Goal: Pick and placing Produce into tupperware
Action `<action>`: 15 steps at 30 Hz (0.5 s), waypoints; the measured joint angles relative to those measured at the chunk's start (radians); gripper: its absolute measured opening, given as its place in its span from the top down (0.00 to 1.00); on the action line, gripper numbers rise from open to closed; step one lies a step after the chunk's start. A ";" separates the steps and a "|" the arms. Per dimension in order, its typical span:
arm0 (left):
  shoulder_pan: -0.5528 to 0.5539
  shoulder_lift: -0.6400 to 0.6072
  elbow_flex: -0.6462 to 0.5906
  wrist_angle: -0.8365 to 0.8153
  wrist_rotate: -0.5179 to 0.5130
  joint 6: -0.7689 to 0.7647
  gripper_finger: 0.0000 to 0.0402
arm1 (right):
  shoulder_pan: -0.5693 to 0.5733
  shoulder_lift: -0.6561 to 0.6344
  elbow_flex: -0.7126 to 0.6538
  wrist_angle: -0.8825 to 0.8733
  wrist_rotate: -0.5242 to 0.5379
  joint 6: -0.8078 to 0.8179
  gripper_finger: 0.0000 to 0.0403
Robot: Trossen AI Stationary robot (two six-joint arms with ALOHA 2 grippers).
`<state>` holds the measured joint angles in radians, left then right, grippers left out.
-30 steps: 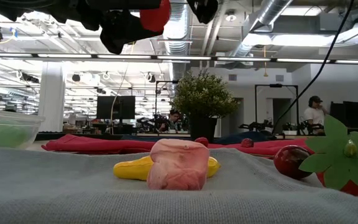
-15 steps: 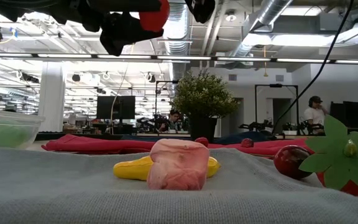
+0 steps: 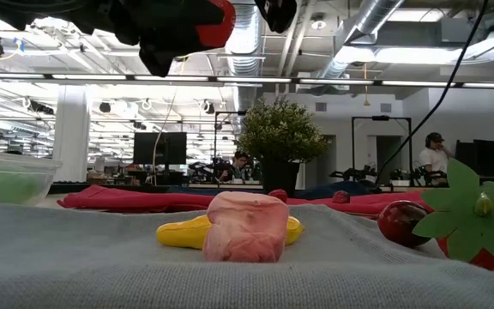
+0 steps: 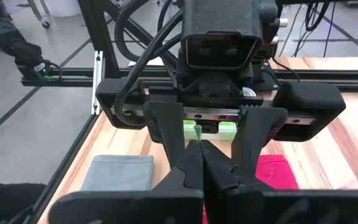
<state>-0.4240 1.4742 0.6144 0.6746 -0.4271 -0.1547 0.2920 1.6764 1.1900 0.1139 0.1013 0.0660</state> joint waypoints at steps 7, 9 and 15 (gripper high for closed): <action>0.000 0.000 0.000 0.002 0.003 0.001 0.58 | 0.000 0.000 0.000 0.002 0.001 0.013 0.91; 0.000 0.000 0.000 0.002 0.003 0.002 0.61 | 0.000 0.000 0.000 0.001 0.002 0.011 0.92; 0.000 0.000 0.000 0.005 0.002 0.002 0.63 | 0.008 -0.002 0.000 0.004 0.004 -0.003 0.91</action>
<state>-0.4240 1.4742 0.6144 0.6792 -0.4255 -0.1528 0.3005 1.6744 1.1900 0.1182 0.1054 0.0634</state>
